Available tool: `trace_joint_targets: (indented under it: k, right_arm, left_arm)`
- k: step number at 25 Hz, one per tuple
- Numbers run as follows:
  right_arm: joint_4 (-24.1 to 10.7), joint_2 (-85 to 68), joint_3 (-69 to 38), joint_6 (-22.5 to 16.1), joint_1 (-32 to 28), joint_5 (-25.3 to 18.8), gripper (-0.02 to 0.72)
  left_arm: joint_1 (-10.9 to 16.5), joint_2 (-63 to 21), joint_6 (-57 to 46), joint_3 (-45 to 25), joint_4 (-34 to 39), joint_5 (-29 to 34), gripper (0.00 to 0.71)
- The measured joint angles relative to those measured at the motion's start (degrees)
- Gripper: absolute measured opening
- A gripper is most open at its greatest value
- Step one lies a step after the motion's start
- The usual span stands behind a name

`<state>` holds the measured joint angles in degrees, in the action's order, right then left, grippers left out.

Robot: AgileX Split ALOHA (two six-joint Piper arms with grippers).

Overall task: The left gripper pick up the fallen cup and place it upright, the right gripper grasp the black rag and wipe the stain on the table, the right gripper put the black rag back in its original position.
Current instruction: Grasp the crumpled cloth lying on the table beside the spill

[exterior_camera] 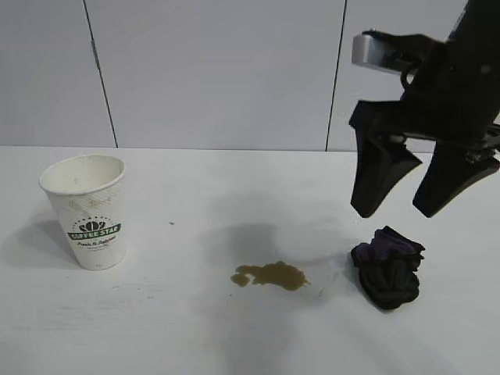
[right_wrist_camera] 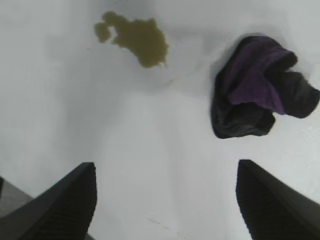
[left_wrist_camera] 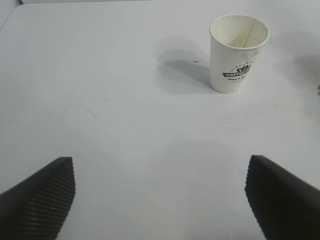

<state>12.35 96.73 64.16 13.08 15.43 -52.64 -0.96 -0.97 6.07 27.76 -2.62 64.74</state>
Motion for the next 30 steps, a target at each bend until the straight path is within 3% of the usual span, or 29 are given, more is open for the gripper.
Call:
trace_joint_targets:
  k: [6, 11, 17, 19, 21, 23, 27, 30]
  right_arm:
    - [-5.0, 5.3, 0.0, -1.9, 0.0, 5.8, 0.536]
    - [-5.5, 9.2, 0.0, -3.0, 0.0, 10.6, 0.536]
    - [-5.7, 13.6, 0.0, -3.1, 0.0, 12.3, 0.529]
    - [-6.0, 14.2, 0.0, -3.8, 0.0, 12.4, 0.441]
    - [-6.5, 14.2, 0.0, -4.3, 0.0, 12.5, 0.225]
    - [-6.5, 14.2, 0.0, -4.5, 0.0, 12.2, 0.114]
    - [-6.3, 13.9, 0.3, -4.9, 0.0, 9.9, 0.115]
    - [-3.7, 11.3, 0.8, -5.1, 0.3, 9.0, 0.115]
  left_arm:
    - [0.0, 0.0, -0.1, 0.0, 0.1, 0.0, 0.663]
    - [0.0, 0.0, -0.1, 0.0, 0.1, 0.0, 0.663]
    - [0.0, 0.0, -0.1, 0.0, 0.2, 0.0, 0.663]
    - [0.0, 0.0, -0.2, 0.0, 0.2, 0.0, 0.663]
    - [0.0, 0.0, -0.2, 0.0, 0.2, 0.0, 0.663]
    - [0.0, 0.0, -0.2, 0.0, 0.2, 0.0, 0.663]
    - [0.0, 0.0, -0.2, 0.0, 0.2, 0.0, 0.663]
    - [0.0, 0.0, -0.2, 0.0, 0.2, 0.0, 0.663]
